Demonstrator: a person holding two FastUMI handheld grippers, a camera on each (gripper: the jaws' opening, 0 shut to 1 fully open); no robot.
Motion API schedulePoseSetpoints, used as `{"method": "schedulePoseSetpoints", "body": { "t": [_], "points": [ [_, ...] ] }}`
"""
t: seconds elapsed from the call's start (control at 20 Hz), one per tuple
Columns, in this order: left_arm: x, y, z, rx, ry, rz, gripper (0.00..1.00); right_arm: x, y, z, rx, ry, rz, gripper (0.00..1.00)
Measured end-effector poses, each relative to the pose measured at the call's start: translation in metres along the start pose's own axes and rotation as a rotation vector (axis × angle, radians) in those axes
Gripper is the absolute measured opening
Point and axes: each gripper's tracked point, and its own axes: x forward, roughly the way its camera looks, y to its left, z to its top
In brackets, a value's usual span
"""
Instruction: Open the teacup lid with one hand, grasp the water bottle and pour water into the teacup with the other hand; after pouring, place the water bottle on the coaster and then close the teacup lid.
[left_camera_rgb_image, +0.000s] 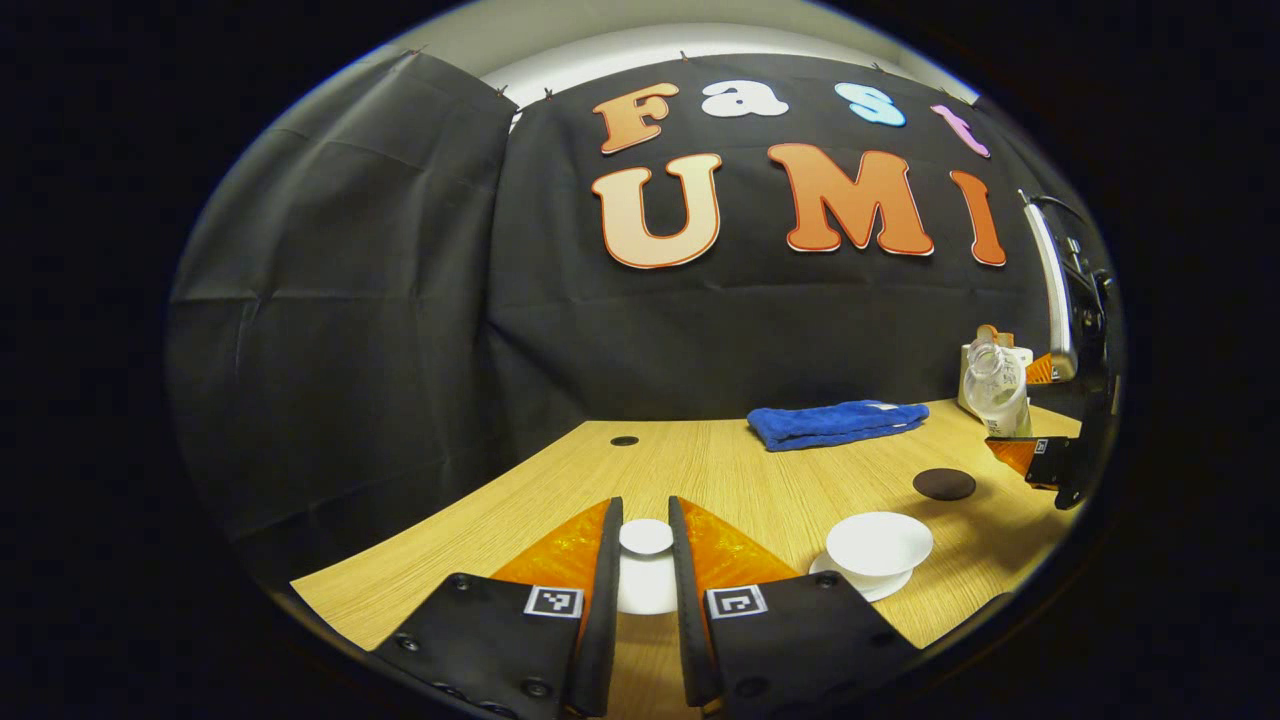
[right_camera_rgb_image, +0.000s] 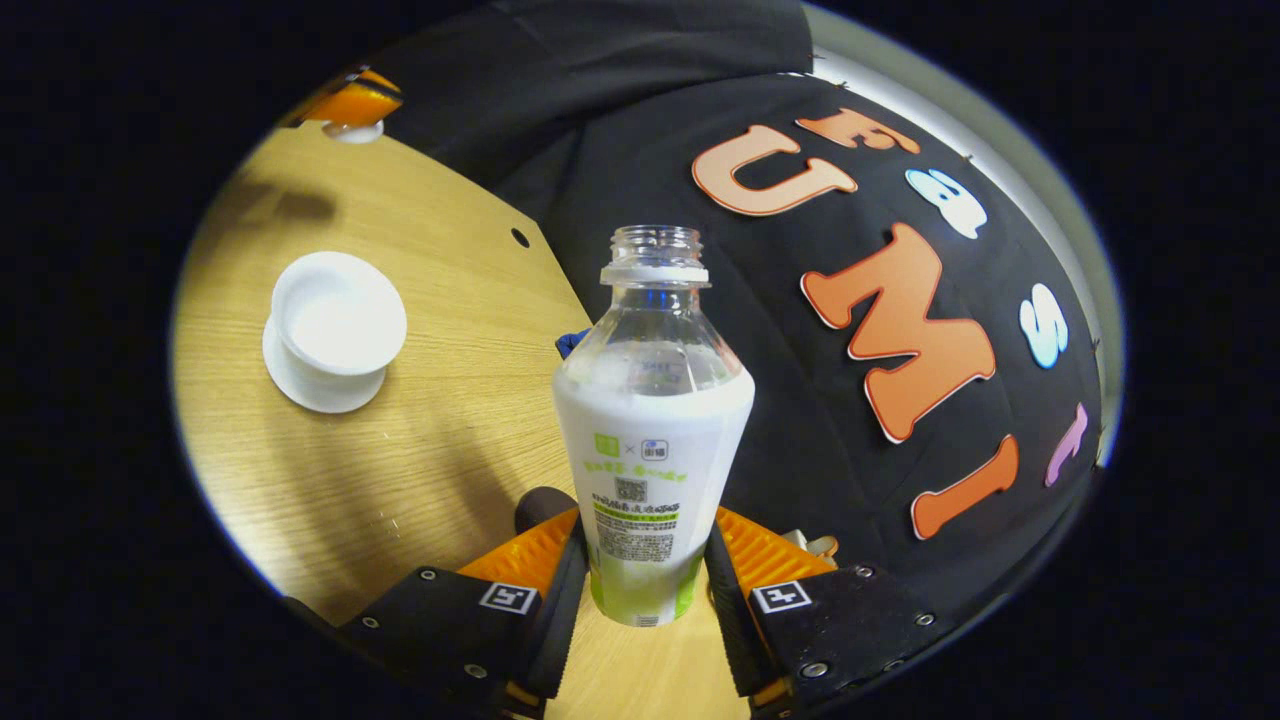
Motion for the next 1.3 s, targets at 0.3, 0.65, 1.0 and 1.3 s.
{"method": "schedulePoseSetpoints", "body": {
  "t": [0.3, 0.65, 1.0, 1.3],
  "points": [
    [-0.004, 0.007, 0.001, -0.002, -0.004, 0.006, 0.31, -0.006, -0.003, 0.009, -0.237, -0.067, -0.047, 0.64],
    [-0.007, 0.01, -0.006, -0.013, 0.009, 0.006, 0.31, -0.009, -0.007, 0.017, -0.433, -0.1, -0.087, 0.63],
    [-0.008, 0.013, -0.013, -0.012, 0.021, 0.006, 0.31, -0.01, -0.021, 0.025, -0.58, -0.121, -0.144, 0.63],
    [-0.009, 0.021, -0.018, -0.012, 0.028, 0.017, 0.31, -0.012, -0.034, 0.038, -0.701, -0.155, -0.206, 0.64]
  ]
}}
